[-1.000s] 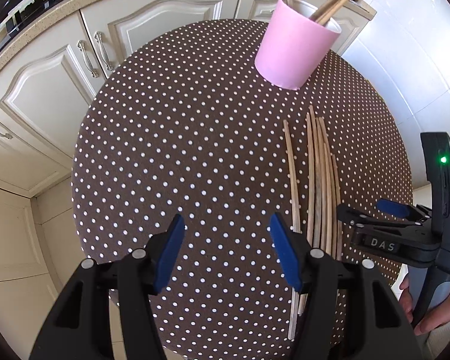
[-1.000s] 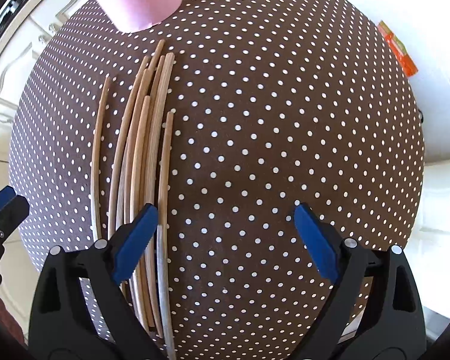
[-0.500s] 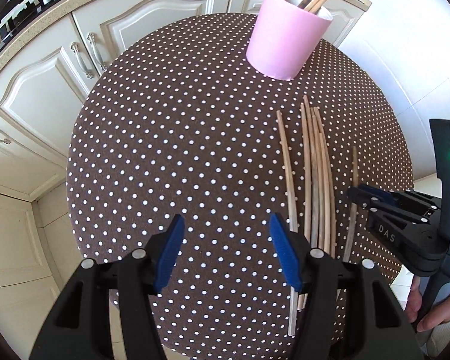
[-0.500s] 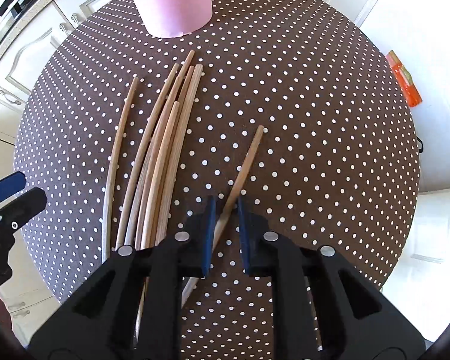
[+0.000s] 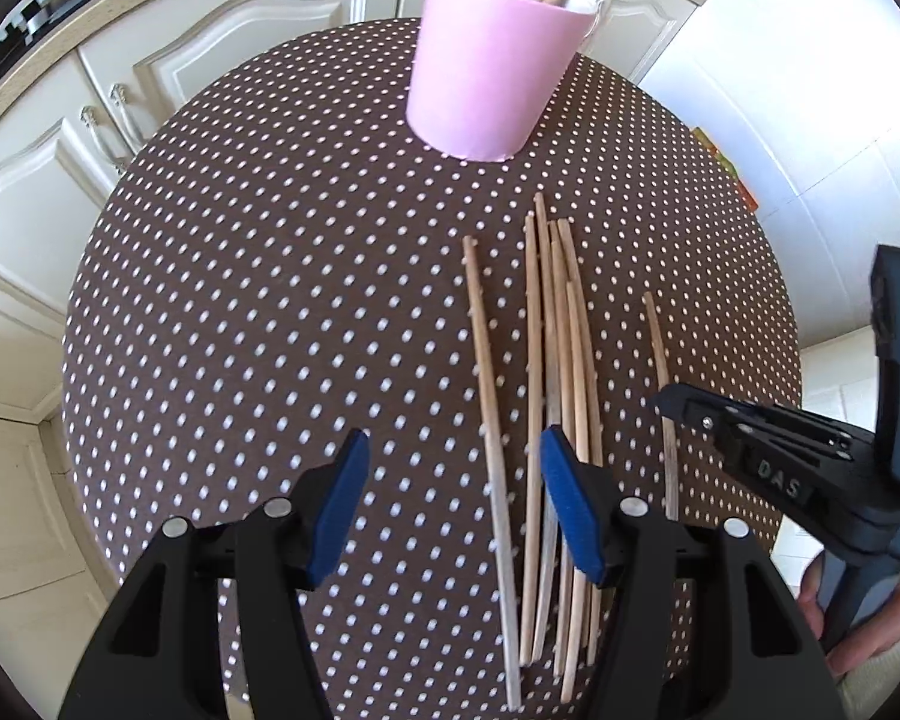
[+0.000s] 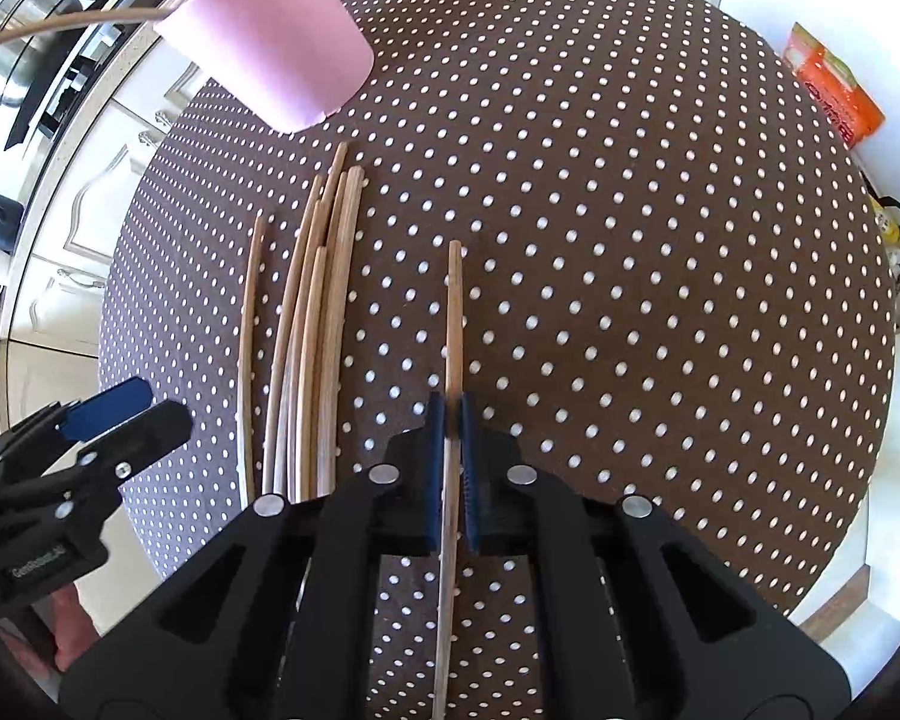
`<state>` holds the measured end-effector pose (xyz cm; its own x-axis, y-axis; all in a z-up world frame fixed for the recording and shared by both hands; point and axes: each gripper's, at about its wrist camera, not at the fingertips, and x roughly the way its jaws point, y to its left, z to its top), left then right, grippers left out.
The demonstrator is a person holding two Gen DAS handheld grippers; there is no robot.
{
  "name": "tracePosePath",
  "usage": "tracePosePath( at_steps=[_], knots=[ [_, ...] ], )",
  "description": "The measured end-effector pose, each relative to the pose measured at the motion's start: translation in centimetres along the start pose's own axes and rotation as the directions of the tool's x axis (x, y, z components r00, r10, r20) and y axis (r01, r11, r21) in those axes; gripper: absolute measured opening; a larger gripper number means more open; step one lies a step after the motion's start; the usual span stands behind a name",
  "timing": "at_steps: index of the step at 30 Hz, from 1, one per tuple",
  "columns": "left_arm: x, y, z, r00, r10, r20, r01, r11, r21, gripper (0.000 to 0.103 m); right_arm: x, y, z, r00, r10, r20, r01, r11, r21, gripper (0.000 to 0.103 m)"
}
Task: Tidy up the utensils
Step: 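Close the right tool on a chopstick while the left tool grasps another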
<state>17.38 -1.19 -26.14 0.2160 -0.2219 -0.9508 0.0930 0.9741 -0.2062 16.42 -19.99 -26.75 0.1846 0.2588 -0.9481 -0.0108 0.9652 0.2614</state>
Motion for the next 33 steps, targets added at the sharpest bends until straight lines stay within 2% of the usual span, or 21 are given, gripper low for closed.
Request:
tracePosePath(
  at_steps=[3,10,14,16,17,18,19,28,31,33],
  knots=[
    [1.0,-0.5,1.2,1.0,0.012,0.016,-0.012,1.0,-0.027,0.059,-1.2,-0.7,1.1,0.999,0.019,0.03,-0.018,1.0,-0.013,0.006],
    [3.5,-1.9,3.7,0.999,0.051,-0.019,-0.052,0.997,-0.059,0.059,-3.0,-2.1,4.6,0.997,0.041,0.059,-0.04,0.999,-0.004,0.006],
    [4.7,-2.3,4.9,0.998,0.063,-0.023,-0.065,0.996,-0.063,0.056,-3.3,-1.2,6.8,0.997,0.042,0.065,-0.043,0.999,0.014,0.006],
    [4.9,-2.6,5.2,0.995,0.096,-0.016,-0.097,0.994,-0.047,0.031,-3.6,-1.7,7.4,0.996,0.041,0.08,-0.044,0.999,0.027,0.006],
    [5.0,-2.6,5.5,0.995,0.096,-0.015,-0.097,0.994,-0.047,0.024,-3.9,-1.6,7.3,0.996,0.041,0.083,-0.043,0.999,0.029,0.006],
    [5.0,-2.4,5.7,0.999,0.024,-0.023,-0.025,0.997,-0.069,0.006,-3.9,-1.9,7.8,0.996,0.042,0.082,-0.045,0.999,0.031,0.006],
    [5.0,-2.2,5.9,0.999,-0.017,-0.03,0.014,0.996,-0.093,0.001,-4.0,-2.1,8.0,0.995,0.042,0.085,-0.045,0.998,0.036,0.006],
    [4.4,-1.3,6.3,1.0,-0.023,-0.001,0.022,0.996,-0.09,0.001,-5.5,-1.2,5.6,0.994,0.03,0.103,-0.034,0.999,0.032,0.006],
    [4.6,0.3,6.1,0.999,-0.039,-0.019,0.037,0.995,-0.094,0.001,-5.9,-0.5,4.8,0.994,0.029,0.107,-0.032,0.999,0.028,0.006],
    [4.1,1.0,5.5,0.996,-0.074,-0.045,0.07,0.993,-0.094,0.001,-5.7,-0.7,4.8,0.994,0.03,0.108,-0.033,0.999,0.033,0.006]
  ],
)
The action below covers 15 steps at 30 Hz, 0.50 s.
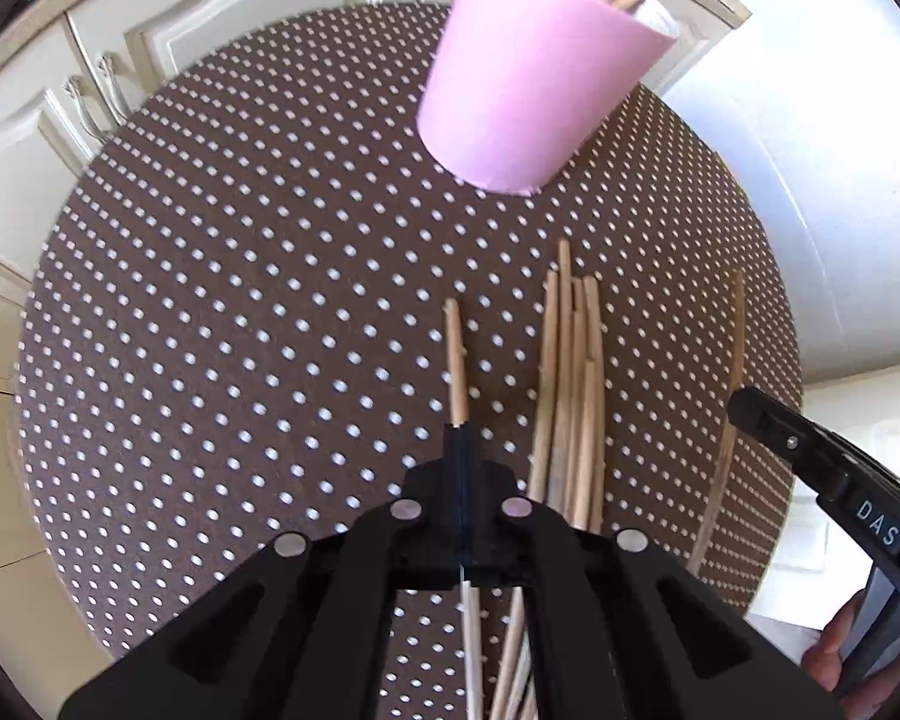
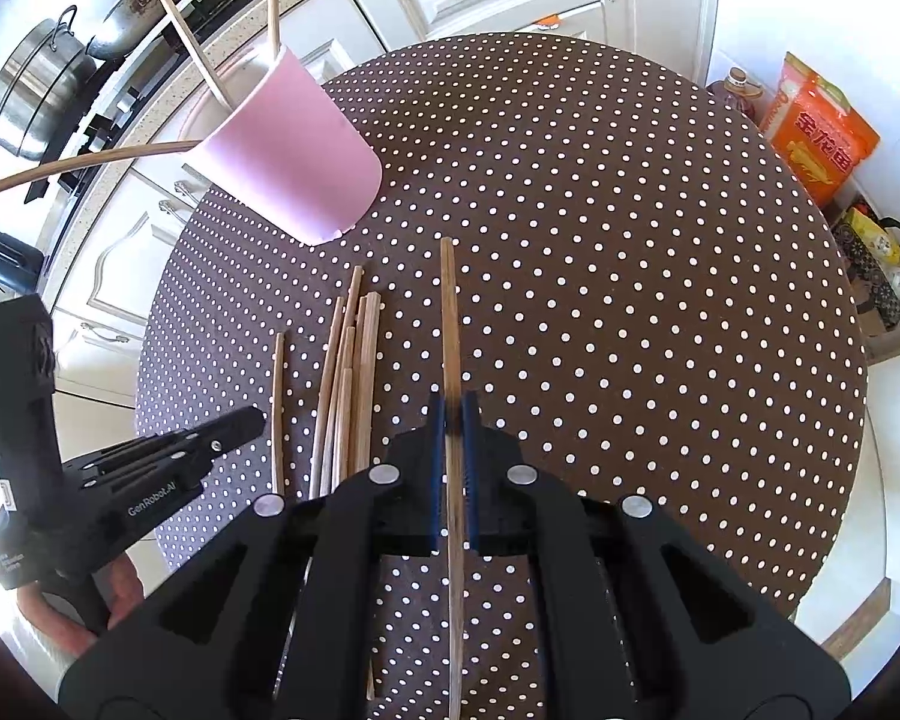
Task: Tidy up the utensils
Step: 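Close the right tool on a chopstick while the left tool grasps another, then lift both held chopsticks and carry them over the pink cup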
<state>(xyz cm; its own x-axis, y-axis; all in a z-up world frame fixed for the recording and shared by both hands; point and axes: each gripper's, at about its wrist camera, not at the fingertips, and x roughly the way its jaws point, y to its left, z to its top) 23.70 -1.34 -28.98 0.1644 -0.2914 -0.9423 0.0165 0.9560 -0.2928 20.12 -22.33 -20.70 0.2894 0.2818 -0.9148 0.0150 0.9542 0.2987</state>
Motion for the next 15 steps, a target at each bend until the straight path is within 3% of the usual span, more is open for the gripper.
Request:
tracePosePath(
  at_steps=[2,3,4,6,9,15],
  knots=[
    [0.0,0.0,-0.1,1.0,-0.016,-0.021,0.016,1.0,-0.007,0.001,0.0,-0.3,0.0,1.0,0.003,-0.008,-0.003,1.0,0.014,0.006],
    [0.0,0.1,-0.1,1.0,-0.007,-0.021,0.007,1.0,-0.014,0.006,0.1,-0.5,-0.1,1.0,0.004,-0.01,-0.004,1.0,0.018,0.006],
    [0.1,0.2,0.0,1.0,0.002,-0.02,-0.002,1.0,-0.018,0.026,0.1,-0.6,-0.1,1.0,0.008,-0.012,-0.008,1.0,0.023,0.006],
    [0.0,0.6,0.2,1.0,0.028,-0.003,-0.028,0.999,-0.032,0.038,0.1,-0.7,-0.2,1.0,0.015,-0.015,-0.015,1.0,0.026,0.006],
    [-0.3,1.2,0.2,1.0,0.029,0.003,-0.029,0.999,-0.044,0.038,0.1,-0.8,-0.1,1.0,0.016,-0.016,-0.016,1.0,0.027,0.006],
    [0.3,0.7,1.7,0.991,0.136,0.005,-0.136,0.991,0.009,0.038,0.2,-0.9,0.0,1.0,0.023,-0.021,-0.022,0.999,0.032,0.006]
  ],
)
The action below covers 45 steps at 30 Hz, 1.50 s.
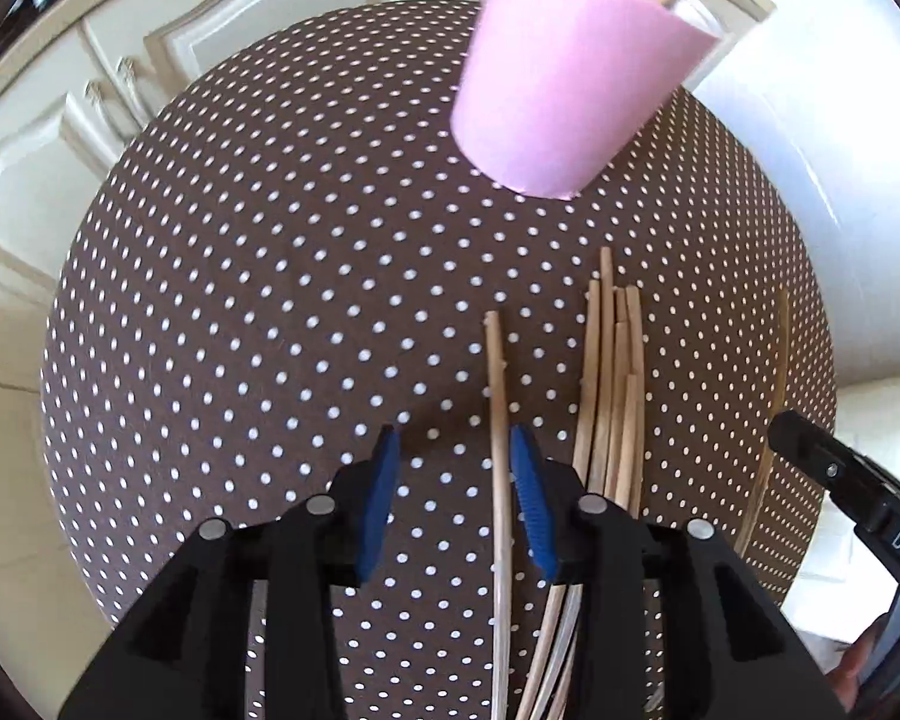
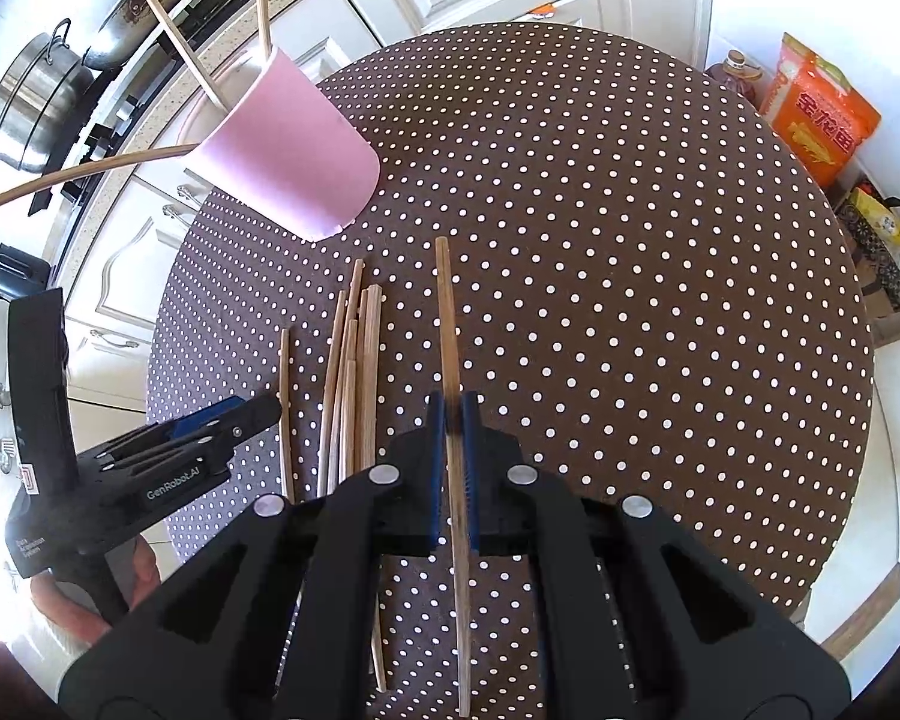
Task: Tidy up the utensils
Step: 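Lift both held chopsticks and carry them over the pink cup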
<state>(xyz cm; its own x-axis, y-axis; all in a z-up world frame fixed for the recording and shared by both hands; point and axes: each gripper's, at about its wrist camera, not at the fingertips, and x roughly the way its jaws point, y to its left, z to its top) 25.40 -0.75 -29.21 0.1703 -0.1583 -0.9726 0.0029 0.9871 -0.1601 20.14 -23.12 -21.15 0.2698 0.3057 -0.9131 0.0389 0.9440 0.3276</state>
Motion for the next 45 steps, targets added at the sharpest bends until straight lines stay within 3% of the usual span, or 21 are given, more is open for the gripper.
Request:
tracePosePath(
  at_steps=[6,9,16,22,24,26,27,29,30,34,36,37,39,43,45],
  knots=[
    [1.5,-3.4,1.0,0.987,0.16,-0.002,-0.159,0.982,0.104,0.036,0.2,-0.5,0.1,1.0,-0.001,-0.007,0.001,1.0,0.012,0.006],
    [1.5,-4.2,1.3,0.99,0.144,0.005,-0.144,0.986,0.083,0.007,0.3,-0.5,0.1,1.0,-0.018,-0.01,0.018,1.0,0.002,0.006],
    [0.5,-2.4,-0.6,0.992,0.122,0.002,-0.122,0.992,0.043,0.006,0.0,-0.6,0.1,1.0,0.016,0.004,-0.016,1.0,0.006,0.006],
    [0.4,-1.2,-1.4,0.993,0.115,0.001,-0.115,0.993,0.014,0.006,1.1,-0.1,0.1,0.998,0.028,-0.049,-0.028,1.0,0.009,0.007],
    [0.1,-0.8,-1.9,0.993,0.117,-0.001,-0.117,0.993,0.009,0.006,1.6,0.1,0.1,0.998,-0.005,-0.069,0.006,1.0,0.004,0.019],
    [-0.3,-0.3,-2.2,0.993,0.116,-0.001,-0.116,0.993,-0.002,0.006,2.2,0.4,-0.1,0.996,-0.032,-0.085,0.032,0.999,0.001,0.072],
    [0.0,-0.2,-2.0,0.993,0.114,-0.002,-0.114,0.993,-0.005,0.006,2.2,0.6,-0.2,0.996,-0.042,-0.076,0.042,0.999,-0.002,0.073],
    [-0.4,0.1,-2.3,0.994,0.113,-0.003,-0.113,0.994,-0.009,0.006,2.7,1.1,-0.4,0.996,-0.037,-0.075,0.036,0.999,-0.02,0.07],
    [-0.5,0.2,-2.4,0.994,0.112,-0.003,-0.112,0.994,-0.01,0.006,3.0,1.4,-0.5,0.996,-0.044,-0.081,0.042,0.999,-0.026,0.059],
    [-0.8,1.6,-2.7,0.993,0.119,0.004,-0.119,0.993,-0.023,0.006,4.5,3.3,-1.1,0.984,-0.16,-0.072,0.151,0.981,-0.122,0.052],
    [-1.1,2.6,-2.8,0.993,0.118,0.011,-0.118,0.992,-0.033,0.006,5.3,5.6,-1.7,0.964,-0.264,-0.04,0.244,0.933,-0.265,0.017],
    [-1.2,2.9,-2.8,0.993,0.116,0.012,-0.116,0.993,-0.035,0.006,5.5,6.1,-1.9,0.957,-0.288,-0.031,0.268,0.919,-0.288,0.016],
    [-1.4,3.7,-2.9,0.993,0.113,0.016,-0.112,0.993,-0.042,0.006,5.7,6.0,-1.8,0.96,-0.279,-0.031,0.262,0.928,-0.266,0.009],
    [-2.3,4.4,-2.9,0.995,0.089,0.037,-0.088,0.995,-0.041,0.006,5.4,4.3,-1.1,0.983,-0.175,-0.056,0.165,0.976,-0.142,0.006],
    [-2.9,4.7,-2.9,0.994,0.089,0.057,-0.088,0.996,-0.031,0.006,5.1,4.2,-0.8,0.986,-0.162,-0.041,0.156,0.981,-0.113,0.006]
  ],
)
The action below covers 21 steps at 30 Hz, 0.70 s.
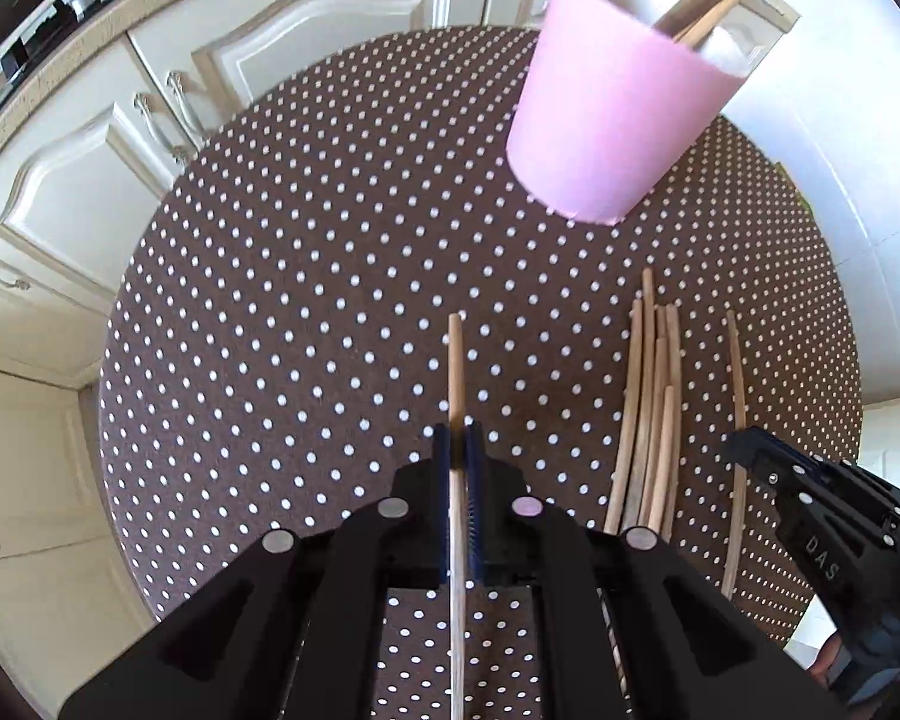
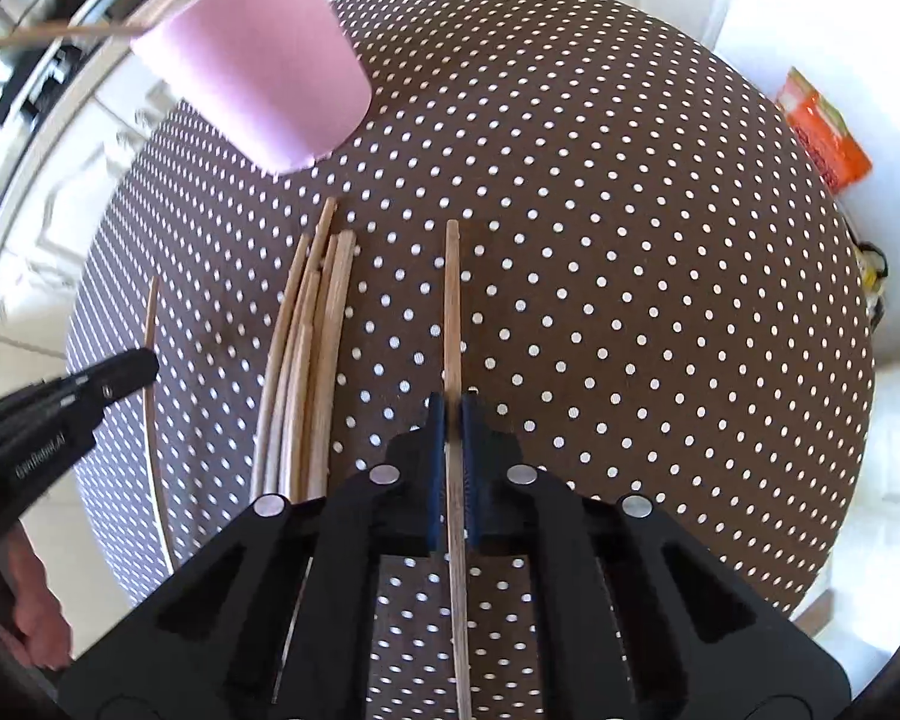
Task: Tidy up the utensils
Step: 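Lift both held chopsticks and carry them over the pink cup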
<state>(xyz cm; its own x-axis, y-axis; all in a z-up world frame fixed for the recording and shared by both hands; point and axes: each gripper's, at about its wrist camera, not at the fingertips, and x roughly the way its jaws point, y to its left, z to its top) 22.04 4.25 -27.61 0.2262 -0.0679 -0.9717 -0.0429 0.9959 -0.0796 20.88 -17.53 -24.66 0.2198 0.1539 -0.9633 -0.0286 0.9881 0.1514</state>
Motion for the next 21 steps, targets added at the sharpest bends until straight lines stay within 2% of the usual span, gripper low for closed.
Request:
tracePosePath(
  at_steps=[10,15,21],
  knots=[
    [-4.2,0.9,1.2,0.994,-0.016,0.104,0.015,1.0,0.005,0.006,-4.7,1.3,1.5,0.988,0.044,0.15,-0.042,0.999,-0.016,0.006],
    [-6.6,1.8,1.8,0.985,0.008,0.172,-0.003,1.0,-0.029,0.006,-7.7,0.7,2.0,0.969,0.092,0.228,-0.091,0.996,-0.015,0.006],
    [-9.3,1.0,2.8,0.97,0.011,0.242,0.004,0.998,-0.06,0.006,-10.8,0.6,2.4,0.948,0.104,0.3,-0.097,0.995,-0.037,0.006]
  ],
)
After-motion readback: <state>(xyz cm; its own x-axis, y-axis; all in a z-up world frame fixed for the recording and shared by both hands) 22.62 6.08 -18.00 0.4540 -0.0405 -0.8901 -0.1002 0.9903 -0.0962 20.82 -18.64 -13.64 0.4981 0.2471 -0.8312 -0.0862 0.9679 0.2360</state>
